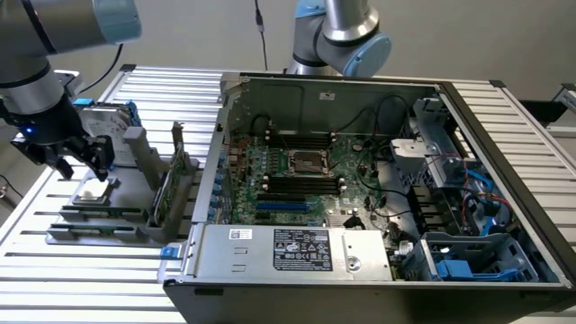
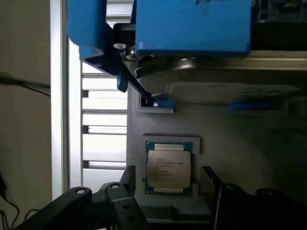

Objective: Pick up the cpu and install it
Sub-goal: 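Pick up the cpu and move it towards the insertion slot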

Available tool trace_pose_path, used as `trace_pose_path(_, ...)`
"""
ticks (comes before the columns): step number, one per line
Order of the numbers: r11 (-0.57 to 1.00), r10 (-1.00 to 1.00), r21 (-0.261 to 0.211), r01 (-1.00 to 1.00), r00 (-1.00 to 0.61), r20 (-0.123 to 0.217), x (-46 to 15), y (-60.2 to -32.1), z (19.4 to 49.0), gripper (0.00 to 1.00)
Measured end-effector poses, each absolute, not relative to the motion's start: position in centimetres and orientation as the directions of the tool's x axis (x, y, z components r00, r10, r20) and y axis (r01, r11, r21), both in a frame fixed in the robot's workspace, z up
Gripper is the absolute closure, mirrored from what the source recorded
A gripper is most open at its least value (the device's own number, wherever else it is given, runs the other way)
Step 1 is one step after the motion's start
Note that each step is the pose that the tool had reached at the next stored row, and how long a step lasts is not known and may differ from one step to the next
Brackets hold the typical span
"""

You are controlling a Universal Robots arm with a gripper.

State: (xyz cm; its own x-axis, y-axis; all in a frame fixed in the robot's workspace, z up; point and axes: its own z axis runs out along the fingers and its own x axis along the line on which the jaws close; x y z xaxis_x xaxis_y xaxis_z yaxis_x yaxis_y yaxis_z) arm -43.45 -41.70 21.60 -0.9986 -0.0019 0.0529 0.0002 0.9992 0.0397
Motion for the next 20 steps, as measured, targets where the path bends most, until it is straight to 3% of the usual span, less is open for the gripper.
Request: trace_pose_path(20, 0.999, 0.013, 0.04, 0.014, -1.0, 0.028, -43.4, -41.9, 19.7, 0.35)
